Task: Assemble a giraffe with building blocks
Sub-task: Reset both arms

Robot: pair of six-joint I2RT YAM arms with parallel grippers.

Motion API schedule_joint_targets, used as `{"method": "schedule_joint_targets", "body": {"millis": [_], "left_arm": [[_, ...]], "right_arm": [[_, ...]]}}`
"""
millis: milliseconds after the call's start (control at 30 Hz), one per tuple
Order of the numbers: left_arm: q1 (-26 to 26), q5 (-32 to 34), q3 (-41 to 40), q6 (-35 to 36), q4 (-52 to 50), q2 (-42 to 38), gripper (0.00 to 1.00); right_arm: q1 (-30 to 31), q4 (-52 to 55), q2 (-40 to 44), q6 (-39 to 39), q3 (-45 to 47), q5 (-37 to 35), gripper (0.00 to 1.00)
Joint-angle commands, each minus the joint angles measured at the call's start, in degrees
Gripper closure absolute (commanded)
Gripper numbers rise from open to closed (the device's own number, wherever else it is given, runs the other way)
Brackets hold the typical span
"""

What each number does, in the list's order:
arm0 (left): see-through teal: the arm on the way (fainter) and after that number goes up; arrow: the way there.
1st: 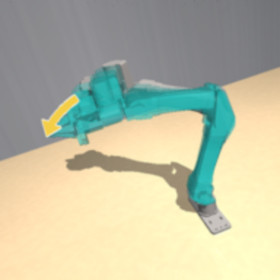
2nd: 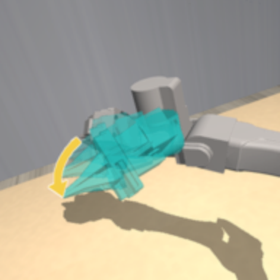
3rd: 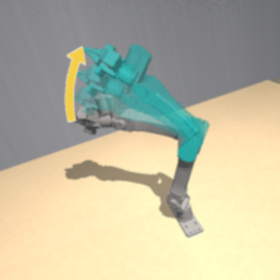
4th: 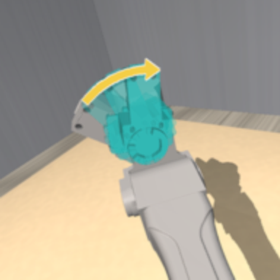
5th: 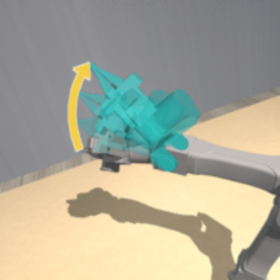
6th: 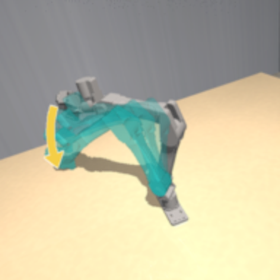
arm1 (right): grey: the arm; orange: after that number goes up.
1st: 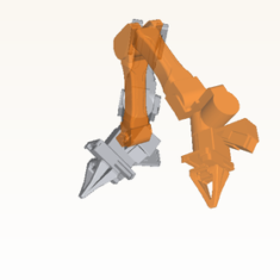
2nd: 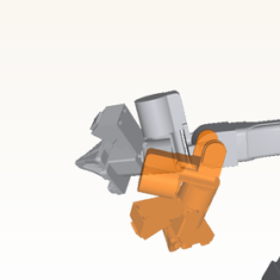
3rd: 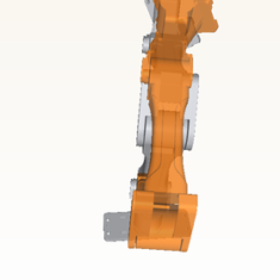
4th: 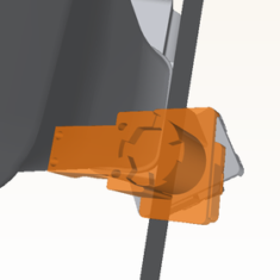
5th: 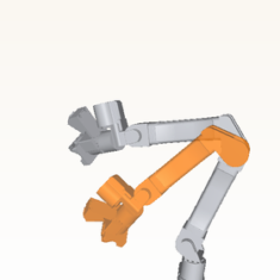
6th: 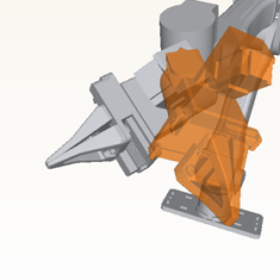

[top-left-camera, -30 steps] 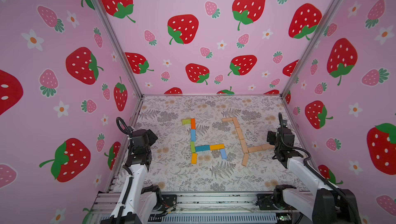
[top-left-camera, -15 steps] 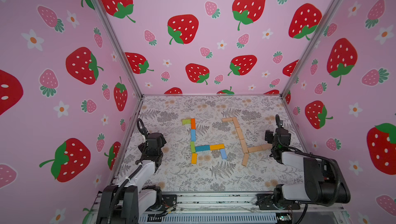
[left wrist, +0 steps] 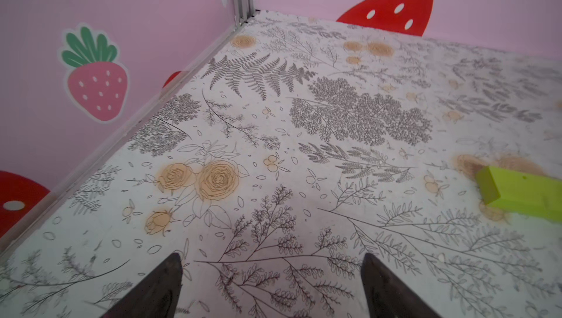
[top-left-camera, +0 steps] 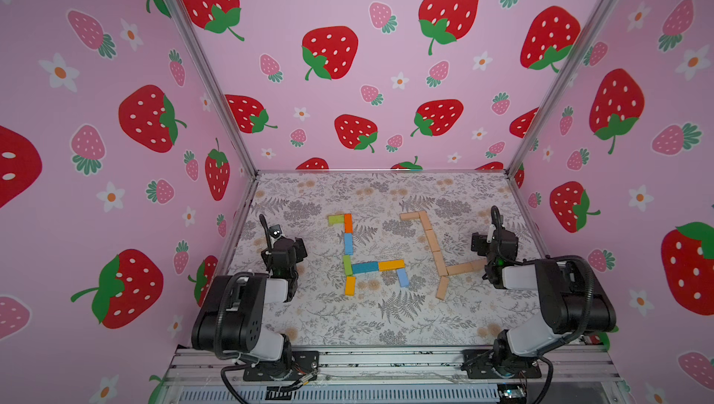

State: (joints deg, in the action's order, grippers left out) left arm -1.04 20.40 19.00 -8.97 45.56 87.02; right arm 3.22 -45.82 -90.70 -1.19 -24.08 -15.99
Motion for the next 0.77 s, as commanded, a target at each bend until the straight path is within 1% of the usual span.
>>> {"method": "schedule_joint_targets", "body": {"millis": [0,33,67,100,133,200,733], "left_arm": [[-0.72,-4.7,6.05,3.81,-1.02,0.79,0.08],[-0.54,-4.56,5.73,4.17,2.18,2.26,0.07],[-0.52,-4.57,5.65,4.1,1.77,1.86,0.06],[-0.48,-5.09,6.28,3.84,-1.33,1.17,0.04],[-0.46,-4.66,5.74,4.12,1.46,1.87,0.01],[-0.51,-4.93,5.83,4.1,-0.06,1.12,0.01],[-0.81,-4.47,5.93,4.31,0.16,1.45,0.01]], "right_arm": [[-0.41,-1.82,0.53,0.75,-0.8,0.38,0.01],[-0.35,-1.74,0.59,0.67,-0.79,0.37,0.01],[-0.39,-1.93,0.52,0.75,-0.73,0.3,0.01],[-0.34,-1.82,0.52,0.75,-0.79,0.3,0.01],[-0.39,-1.82,0.52,0.75,-0.79,0.34,0.01],[-0.38,-1.86,0.52,0.75,-0.8,0.34,0.01],[-0.35,-1.85,0.52,0.75,-0.8,0.34,0.01]]}}
